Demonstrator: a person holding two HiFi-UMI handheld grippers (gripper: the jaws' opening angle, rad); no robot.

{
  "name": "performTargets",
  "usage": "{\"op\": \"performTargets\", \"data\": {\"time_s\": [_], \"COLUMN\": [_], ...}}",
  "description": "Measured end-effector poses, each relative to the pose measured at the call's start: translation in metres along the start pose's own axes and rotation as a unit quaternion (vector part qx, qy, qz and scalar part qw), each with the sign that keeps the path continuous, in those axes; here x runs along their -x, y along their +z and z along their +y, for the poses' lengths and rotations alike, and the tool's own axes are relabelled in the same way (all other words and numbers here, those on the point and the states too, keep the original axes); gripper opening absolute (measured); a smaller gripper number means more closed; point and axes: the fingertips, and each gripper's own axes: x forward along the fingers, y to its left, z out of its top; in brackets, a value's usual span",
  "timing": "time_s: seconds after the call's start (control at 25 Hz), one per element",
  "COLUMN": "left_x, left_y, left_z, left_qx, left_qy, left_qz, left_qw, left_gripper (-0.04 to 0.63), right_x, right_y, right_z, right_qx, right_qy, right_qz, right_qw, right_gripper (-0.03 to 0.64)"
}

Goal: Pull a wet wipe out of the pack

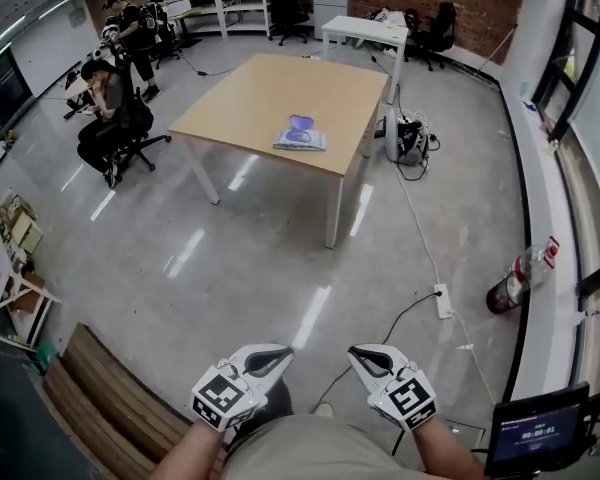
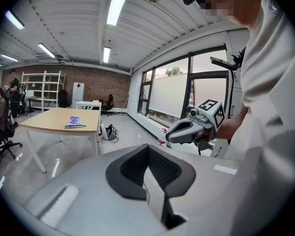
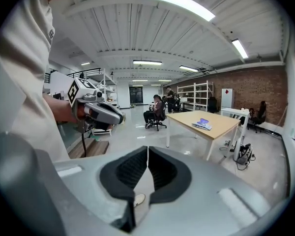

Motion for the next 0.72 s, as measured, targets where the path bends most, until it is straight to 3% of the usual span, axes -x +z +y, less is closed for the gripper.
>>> {"op": "performTargets", "data": {"time_s": [0.24,0.52,0.72], "left_x": [-0.033,-0.037,-0.042], "left_y": [0.02,0.068,0.074], "left_z": [0.095,0.214,0.283], "left_qx": [0.005,-0.016,-0.015], "left_qy": [-0.024,-0.058,-0.07], "left_qz": [-0.019,-0.029,-0.028], "left_qw": [0.9995,0.9978,0.9971], "left_gripper": [0.005,0.006,0.005], "right_x": [-0.076,-0.168,-0.226], "right_y": [0.022,0.096,0.129], "right_z": [-0.051,-0.104,-0.133], "right_qx": [-0.007,-0.003,0.001], "right_qy": [-0.018,-0.051,-0.071], "right_qz": [0.011,0.014,0.007], "right_qw": [1.0,0.999,0.997], "right_gripper": [0.009,0.009,0.009]}}
